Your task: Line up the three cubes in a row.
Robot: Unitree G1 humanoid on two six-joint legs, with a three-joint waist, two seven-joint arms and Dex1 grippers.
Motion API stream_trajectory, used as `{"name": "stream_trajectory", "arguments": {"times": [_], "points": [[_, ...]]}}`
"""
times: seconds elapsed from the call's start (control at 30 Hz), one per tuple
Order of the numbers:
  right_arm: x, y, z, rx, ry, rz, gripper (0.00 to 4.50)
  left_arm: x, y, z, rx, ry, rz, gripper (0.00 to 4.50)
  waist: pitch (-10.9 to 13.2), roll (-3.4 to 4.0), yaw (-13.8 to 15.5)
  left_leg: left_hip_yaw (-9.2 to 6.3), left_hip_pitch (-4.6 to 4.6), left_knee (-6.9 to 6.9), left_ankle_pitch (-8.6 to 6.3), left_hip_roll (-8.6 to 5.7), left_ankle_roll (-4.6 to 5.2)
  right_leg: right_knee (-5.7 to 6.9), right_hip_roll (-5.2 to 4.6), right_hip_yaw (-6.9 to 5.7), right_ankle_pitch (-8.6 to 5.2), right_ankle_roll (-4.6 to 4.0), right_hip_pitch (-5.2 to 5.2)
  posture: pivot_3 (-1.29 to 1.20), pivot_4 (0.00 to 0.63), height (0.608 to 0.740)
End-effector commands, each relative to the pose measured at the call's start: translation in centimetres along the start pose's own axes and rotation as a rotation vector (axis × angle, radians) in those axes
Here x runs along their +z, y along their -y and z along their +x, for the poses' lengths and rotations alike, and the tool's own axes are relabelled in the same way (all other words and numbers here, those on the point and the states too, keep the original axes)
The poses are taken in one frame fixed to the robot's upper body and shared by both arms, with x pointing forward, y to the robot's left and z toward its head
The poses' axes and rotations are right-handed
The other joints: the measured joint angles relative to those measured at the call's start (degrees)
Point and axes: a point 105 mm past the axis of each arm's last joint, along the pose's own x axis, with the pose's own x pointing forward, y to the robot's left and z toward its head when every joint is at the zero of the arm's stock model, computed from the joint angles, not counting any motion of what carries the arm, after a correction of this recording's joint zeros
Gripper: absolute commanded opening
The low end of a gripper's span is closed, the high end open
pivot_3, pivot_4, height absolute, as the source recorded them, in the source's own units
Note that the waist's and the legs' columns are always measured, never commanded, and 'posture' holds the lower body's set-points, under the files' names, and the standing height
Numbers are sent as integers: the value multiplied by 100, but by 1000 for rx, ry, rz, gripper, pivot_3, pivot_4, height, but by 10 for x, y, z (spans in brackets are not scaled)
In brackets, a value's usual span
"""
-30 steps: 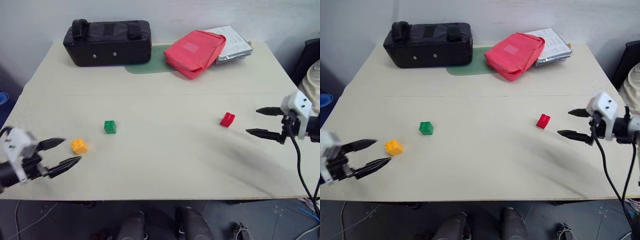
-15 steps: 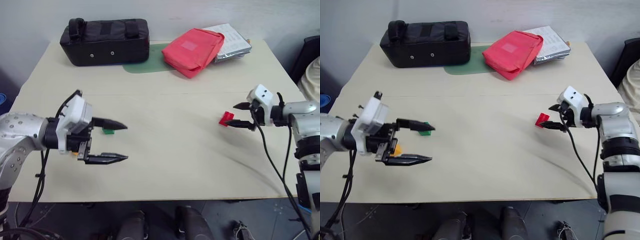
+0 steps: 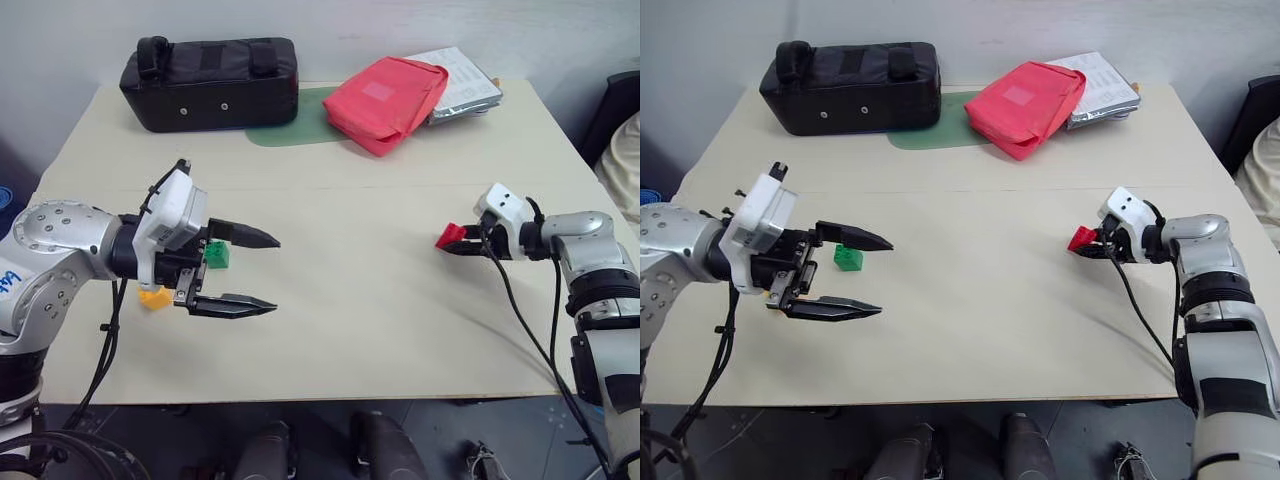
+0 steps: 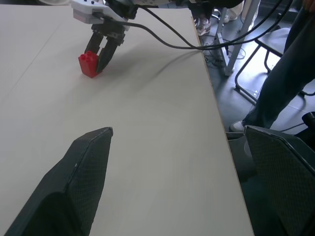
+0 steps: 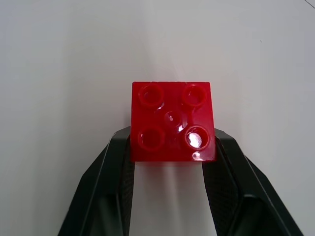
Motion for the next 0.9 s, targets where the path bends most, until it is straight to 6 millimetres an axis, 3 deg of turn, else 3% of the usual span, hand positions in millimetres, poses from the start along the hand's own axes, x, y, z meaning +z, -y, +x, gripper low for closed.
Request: {"name": "stream_trajectory", "arguments": {"times": [0.03, 0.17, 0.23, 0.3, 0.43, 0.7, 0.9], "points": [[17, -21, -16, 162, 100, -96, 1489, 4, 3, 1, -31, 5, 23, 4500, 0, 0, 5, -1, 0, 0, 0, 0, 0, -1, 0, -1, 0, 0, 0, 0, 150, 740], [29, -60, -24, 330, 116, -201, 1489, -17, 9, 5, -82, -64, 12, 4500, 0, 0, 22, -2, -2, 0, 0, 0, 0, -2, 2, -1, 1, 4, 1, 0, 150, 740], [29, -92, -28, 413, 89, -283, 1489, -24, 16, 9, -132, -92, 27, 4500, 0, 0, 31, -2, -1, 4, 0, 0, 0, 0, 2, -1, 2, 5, 3, 0, 150, 740], [25, -126, -32, 495, 68, -350, 1489, -24, 19, 12, -168, -92, 39, 4500, 0, 0, 63, -6, -1, 5, -1, 2, -1, 1, 3, -3, 2, 5, 4, 0, 150, 740], [18, -168, -30, 527, 75, -375, 1489, -25, 23, 20, -227, -95, 64, 4500, 0, -1, 148, -3, 4, 11, -2, 0, -2, -8, 1, 2, 2, 5, 6, 0, 150, 740], [7, -183, -25, 478, 65, -353, 1489, -25, 23, 25, -254, -87, 76, 4500, 1, -4, 160, -4, 12, 8, -1, -1, -1, -9, -2, 6, 2, 4, 10, 0, 150, 740], [1, -182, -15, 455, 51, -387, 1489, -25, 20, 28, -256, -83, 80, 4500, 1, -5, 158, -3, 11, 10, -1, -1, 3, -8, -1, 5, 2, 4, 10, 0, 150, 740]]}}
